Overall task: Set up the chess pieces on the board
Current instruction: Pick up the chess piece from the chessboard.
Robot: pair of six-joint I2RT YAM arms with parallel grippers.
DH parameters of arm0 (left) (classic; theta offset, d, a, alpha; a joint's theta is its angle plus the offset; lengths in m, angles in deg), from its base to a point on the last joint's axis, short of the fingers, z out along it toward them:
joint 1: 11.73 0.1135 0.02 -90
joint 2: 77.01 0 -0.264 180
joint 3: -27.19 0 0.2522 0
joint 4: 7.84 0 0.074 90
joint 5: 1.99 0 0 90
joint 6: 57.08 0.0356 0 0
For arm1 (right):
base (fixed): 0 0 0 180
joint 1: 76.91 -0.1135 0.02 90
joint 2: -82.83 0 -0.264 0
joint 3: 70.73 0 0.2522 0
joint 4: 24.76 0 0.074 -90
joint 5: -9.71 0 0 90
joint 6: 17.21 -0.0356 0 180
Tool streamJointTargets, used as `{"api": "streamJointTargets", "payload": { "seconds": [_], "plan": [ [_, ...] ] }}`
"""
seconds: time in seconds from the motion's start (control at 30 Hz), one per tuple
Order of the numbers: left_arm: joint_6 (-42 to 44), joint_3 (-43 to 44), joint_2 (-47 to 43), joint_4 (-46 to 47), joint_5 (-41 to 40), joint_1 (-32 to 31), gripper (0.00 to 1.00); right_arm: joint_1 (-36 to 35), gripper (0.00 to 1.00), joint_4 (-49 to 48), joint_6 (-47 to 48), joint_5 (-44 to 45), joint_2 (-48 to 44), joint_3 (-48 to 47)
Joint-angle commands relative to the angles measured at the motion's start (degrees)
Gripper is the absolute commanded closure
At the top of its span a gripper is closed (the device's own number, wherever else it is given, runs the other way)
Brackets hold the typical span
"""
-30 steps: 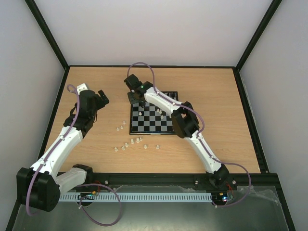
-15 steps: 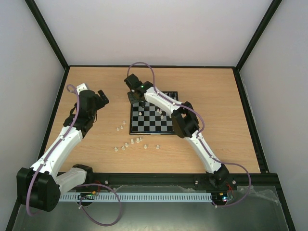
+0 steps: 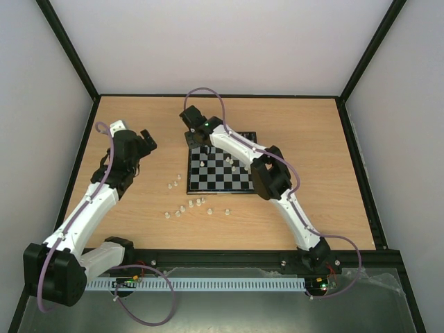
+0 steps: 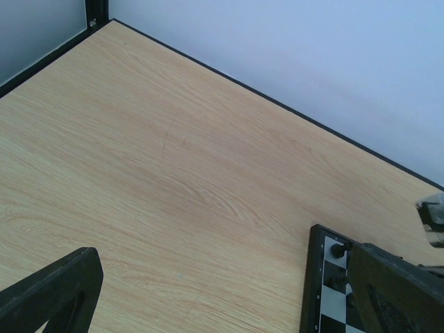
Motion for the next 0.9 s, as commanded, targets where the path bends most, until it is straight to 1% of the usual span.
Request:
{"api": "streamJointTargets", "payload": {
  "seconds": [0.0,0.1,0.2,0.43,0.7,0.87],
  "plan": [
    [-0.24,-0.17,-1.98,-0.50,0.51,0.25,0.00,-1.14,0.69,-0.84,-0.41,2.23,-9.88,7.93],
    [-0.23,-0.24,-2.58,-0.79,0.80,0.25,0.00,-1.11,0.71,-2.36,-1.35,3.23,-12.91,14.66],
    [-0.25,-0.24,-2.87,-0.98,1.06,0.25,0.00,-0.94,0.74,-2.28,-2.06,1.99,-13.48,17.14],
    [0.05,0.03,-3.11,-1.21,1.00,0.25,0.01,0.05,0.76,-1.16,-2.93,-1.84,-10.83,15.71],
    [0.06,0.18,-2.51,-0.82,0.95,0.28,0.00,1.08,0.77,0.14,-2.59,-2.71,-7.03,11.45],
    [0.15,0.27,-2.13,-0.64,0.75,0.31,0.01,1.45,0.80,0.62,-2.49,-2.60,-5.14,9.35]
  ]
}}
